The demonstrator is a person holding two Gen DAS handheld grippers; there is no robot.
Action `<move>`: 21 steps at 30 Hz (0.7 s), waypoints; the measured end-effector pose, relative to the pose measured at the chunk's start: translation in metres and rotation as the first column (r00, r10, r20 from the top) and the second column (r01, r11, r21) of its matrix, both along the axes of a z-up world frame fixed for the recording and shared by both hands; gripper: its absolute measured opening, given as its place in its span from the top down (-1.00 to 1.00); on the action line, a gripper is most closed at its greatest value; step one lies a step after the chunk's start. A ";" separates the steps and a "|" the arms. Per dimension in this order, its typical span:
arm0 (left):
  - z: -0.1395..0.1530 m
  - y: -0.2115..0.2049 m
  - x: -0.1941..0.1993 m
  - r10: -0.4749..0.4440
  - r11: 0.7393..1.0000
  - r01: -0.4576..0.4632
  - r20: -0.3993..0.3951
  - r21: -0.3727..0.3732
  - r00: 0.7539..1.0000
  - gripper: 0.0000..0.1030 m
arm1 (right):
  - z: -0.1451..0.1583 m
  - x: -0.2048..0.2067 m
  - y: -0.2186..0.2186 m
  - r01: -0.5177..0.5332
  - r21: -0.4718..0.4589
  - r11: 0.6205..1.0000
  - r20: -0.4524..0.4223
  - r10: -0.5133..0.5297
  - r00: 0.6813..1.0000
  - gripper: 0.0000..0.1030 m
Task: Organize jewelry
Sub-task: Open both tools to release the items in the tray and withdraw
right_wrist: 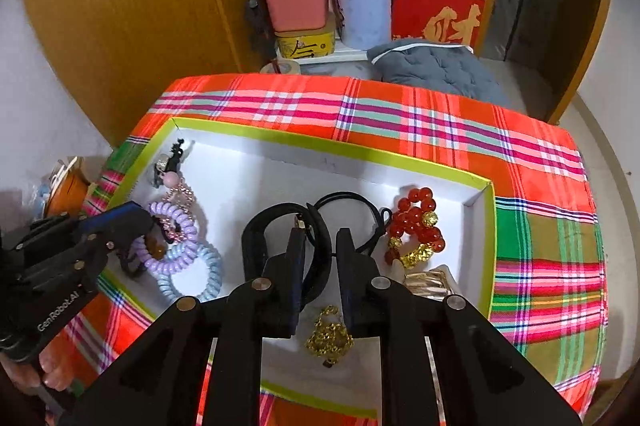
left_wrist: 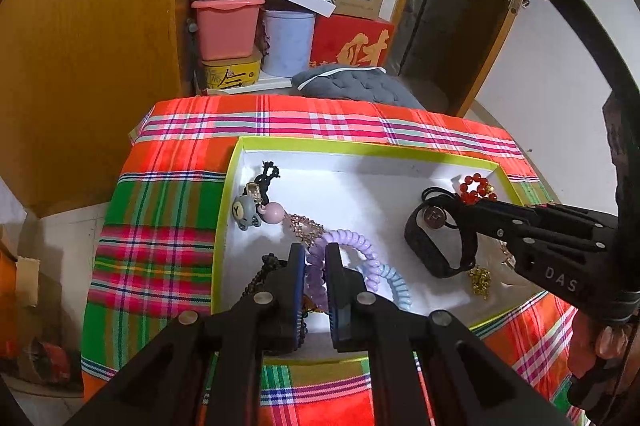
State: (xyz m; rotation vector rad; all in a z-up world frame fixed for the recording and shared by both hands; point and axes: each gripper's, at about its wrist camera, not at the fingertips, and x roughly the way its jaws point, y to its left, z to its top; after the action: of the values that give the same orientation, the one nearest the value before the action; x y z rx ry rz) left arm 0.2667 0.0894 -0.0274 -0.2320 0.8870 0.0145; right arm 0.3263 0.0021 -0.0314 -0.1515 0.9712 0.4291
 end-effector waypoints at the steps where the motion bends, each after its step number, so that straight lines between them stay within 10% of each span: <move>1: 0.001 0.000 -0.001 0.000 1.000 0.000 0.000 -0.001 1.000 0.81 | 0.002 -0.002 -0.001 -0.002 0.005 1.000 0.003 0.002 1.000 0.69; 21: 0.047 -0.023 -0.081 0.025 0.999 -0.027 0.053 0.023 0.998 0.54 | 0.042 -0.094 -0.033 -0.020 0.100 0.995 0.037 0.017 0.999 0.54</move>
State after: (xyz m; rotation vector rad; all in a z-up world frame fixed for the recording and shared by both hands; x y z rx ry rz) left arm 0.1855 0.0663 0.0194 -0.2212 0.8305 0.0428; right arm 0.2324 -0.0305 0.0105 -0.0772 0.9115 0.4895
